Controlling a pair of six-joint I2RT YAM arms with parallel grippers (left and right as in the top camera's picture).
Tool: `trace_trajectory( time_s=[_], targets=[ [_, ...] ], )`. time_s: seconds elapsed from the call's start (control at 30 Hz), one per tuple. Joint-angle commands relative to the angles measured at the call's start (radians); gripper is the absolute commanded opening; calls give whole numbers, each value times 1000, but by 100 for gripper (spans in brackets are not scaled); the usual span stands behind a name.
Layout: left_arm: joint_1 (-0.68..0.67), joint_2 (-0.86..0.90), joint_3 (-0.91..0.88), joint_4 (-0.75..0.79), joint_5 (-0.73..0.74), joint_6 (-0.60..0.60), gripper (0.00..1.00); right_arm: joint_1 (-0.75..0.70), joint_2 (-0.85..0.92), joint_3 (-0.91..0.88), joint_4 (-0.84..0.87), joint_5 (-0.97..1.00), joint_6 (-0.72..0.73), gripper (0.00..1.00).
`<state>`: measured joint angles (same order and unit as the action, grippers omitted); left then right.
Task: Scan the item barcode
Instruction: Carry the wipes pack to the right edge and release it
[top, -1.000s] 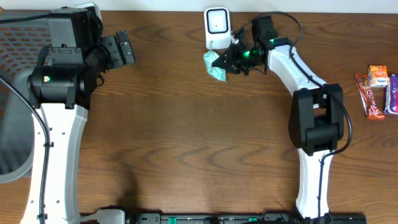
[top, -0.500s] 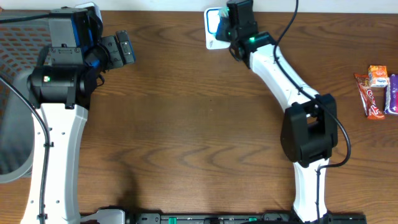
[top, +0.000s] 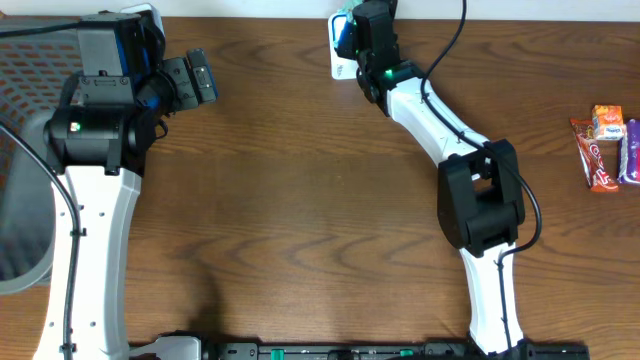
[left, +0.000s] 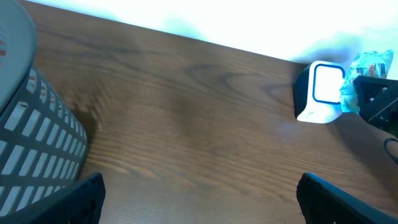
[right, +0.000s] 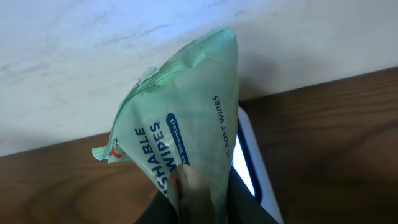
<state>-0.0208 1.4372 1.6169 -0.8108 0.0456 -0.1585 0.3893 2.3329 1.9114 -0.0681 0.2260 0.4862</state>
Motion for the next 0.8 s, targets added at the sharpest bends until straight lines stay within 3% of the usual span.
trace_trajectory(
  time_s=[0.0, 0.23, 0.43, 0.57, 0.77],
  targets=[
    [3, 6, 10, 0, -13, -4, 98, -30, -19, 11, -34, 93, 7, 1],
    [3, 6, 10, 0, -13, -4, 98, -132, -111, 11, -214, 336, -3, 1],
    [3, 6, 10, 0, -13, -4, 98, -279, -158, 11, -439, 488, -164, 1],
    [3, 6, 10, 0, -13, -4, 98, -385, -161, 11, -614, 517, -340, 1],
    [3, 6, 10, 0, -13, -4, 98, -530, -160, 10, -860, 517, -365, 1]
  ],
)
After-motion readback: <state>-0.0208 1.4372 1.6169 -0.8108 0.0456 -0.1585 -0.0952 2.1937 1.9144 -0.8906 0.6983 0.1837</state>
